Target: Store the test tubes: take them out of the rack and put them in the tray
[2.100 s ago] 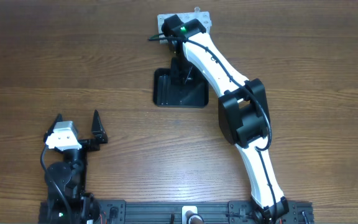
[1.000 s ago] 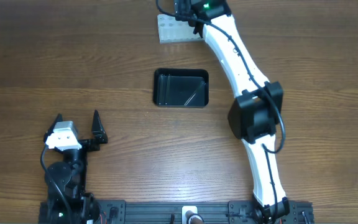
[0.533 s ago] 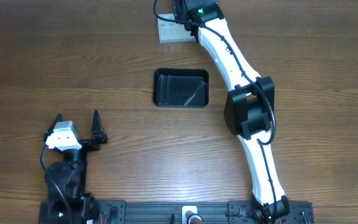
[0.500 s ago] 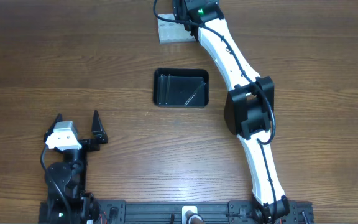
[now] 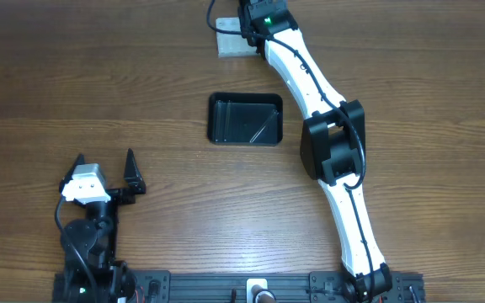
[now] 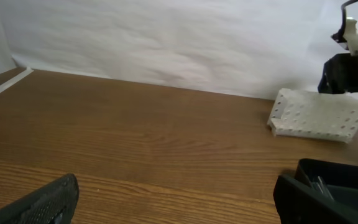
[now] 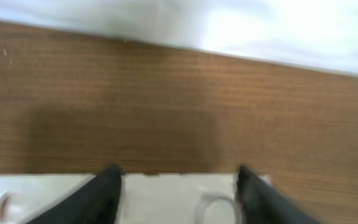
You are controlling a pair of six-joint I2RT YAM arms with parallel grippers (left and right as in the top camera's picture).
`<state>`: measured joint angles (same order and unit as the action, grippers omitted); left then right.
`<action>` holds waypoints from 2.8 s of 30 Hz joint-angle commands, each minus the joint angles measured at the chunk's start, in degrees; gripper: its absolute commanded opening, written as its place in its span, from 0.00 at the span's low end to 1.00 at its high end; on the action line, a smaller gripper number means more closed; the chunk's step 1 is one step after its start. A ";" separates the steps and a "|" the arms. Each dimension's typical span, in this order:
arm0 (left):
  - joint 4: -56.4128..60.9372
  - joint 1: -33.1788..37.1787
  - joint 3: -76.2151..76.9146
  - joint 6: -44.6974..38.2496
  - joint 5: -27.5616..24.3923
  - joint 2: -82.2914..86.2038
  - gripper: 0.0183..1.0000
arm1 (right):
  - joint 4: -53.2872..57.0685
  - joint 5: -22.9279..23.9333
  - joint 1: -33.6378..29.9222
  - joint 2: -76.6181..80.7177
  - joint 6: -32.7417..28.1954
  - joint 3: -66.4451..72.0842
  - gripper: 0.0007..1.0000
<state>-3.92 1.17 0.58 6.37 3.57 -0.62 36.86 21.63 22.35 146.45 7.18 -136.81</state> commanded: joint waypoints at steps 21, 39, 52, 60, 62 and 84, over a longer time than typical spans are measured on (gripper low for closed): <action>0.00 0.35 -0.24 -1.05 -0.31 0.46 1.00 | 2.95 0.79 -0.15 -1.66 0.46 -4.11 0.18; 0.00 0.35 -0.24 -1.03 -0.31 0.46 1.00 | 7.98 0.79 0.04 -9.90 0.46 -7.58 0.09; 0.00 0.35 -0.24 -1.05 -0.31 0.46 1.00 | 21.24 -0.87 0.63 -19.65 14.23 -7.58 0.10; 0.00 0.35 -0.24 -1.03 -0.31 0.46 1.00 | 39.60 -6.38 2.91 -20.22 24.79 -7.54 0.11; 0.00 0.35 -0.24 -1.05 -0.31 0.46 1.00 | 42.75 -7.37 3.52 -20.20 26.51 -7.50 0.10; 0.00 0.35 -0.24 -1.05 -0.31 0.46 1.00 | 53.16 -17.22 4.37 -14.01 33.07 -1.38 0.12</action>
<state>-3.95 1.17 0.58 6.39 3.57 -0.62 90.24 5.87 26.52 130.13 39.13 -138.76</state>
